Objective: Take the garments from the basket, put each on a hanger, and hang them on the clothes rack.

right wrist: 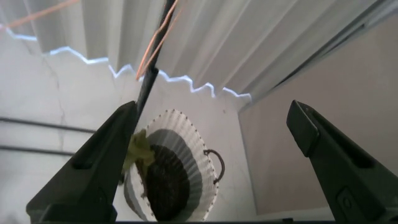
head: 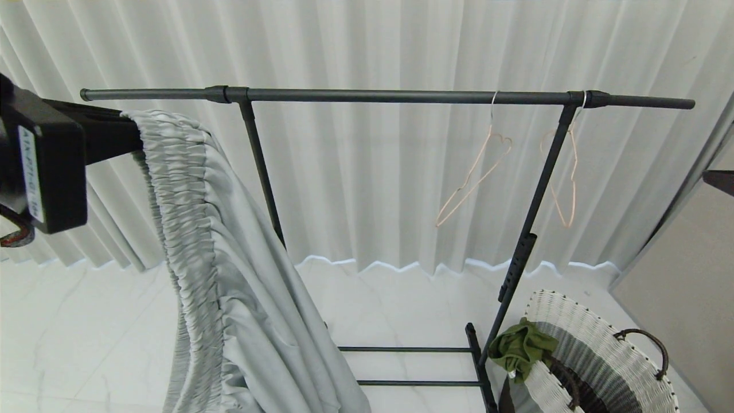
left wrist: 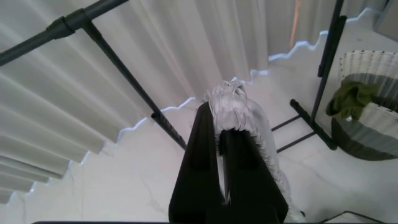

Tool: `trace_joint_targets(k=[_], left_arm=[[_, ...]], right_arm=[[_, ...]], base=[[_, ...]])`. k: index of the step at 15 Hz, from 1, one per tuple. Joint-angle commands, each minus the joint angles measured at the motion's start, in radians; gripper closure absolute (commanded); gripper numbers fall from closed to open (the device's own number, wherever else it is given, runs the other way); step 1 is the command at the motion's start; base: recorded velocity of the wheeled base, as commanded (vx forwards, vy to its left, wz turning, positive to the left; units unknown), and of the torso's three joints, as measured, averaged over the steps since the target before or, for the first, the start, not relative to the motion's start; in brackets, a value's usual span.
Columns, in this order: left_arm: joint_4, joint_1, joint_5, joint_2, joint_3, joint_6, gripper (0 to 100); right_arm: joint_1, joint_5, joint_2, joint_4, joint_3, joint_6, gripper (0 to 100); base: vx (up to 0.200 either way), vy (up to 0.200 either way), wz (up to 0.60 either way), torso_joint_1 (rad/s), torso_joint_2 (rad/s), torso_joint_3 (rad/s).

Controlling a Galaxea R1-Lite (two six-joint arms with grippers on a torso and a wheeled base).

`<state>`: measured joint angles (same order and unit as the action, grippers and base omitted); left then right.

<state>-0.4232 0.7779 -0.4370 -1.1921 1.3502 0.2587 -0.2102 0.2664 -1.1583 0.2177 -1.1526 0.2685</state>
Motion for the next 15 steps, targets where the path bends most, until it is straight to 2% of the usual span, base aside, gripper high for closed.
trace_joint_targets(k=[1,4,9,12,15], left_arm=[[0.000,0.000,0.000,-0.006,-0.002,0.002,100],[0.000,0.000,0.000,-0.006,-0.003,0.002,100],[0.000,0.000,0.000,-0.007,-0.008,0.002,100],[0.000,0.000,0.000,-0.006,-0.020,0.002,100],[0.000,0.000,0.000,-0.001,-0.048,0.002,100]], right_arm=[[0.000,-0.001,-0.006,0.000,0.016,-0.008,0],[0.000,0.001,-0.006,0.000,0.042,-0.011,0],[0.000,-0.018,-0.080,0.000,0.050,-0.080,0],[0.012,-0.016,-0.155,0.000,0.048,-0.147,0],[0.022,-0.009,-0.245,0.000,0.047,-0.249,0]], base=[[0.200,0.000,0.00,0.027,-0.02,-0.022],[0.200,0.000,0.00,0.015,0.00,-0.007],[0.200,0.000,0.00,0.004,0.00,-0.002],[0.200,0.000,0.00,0.002,0.00,0.005],[0.000,0.000,0.00,0.000,0.00,0.000]])
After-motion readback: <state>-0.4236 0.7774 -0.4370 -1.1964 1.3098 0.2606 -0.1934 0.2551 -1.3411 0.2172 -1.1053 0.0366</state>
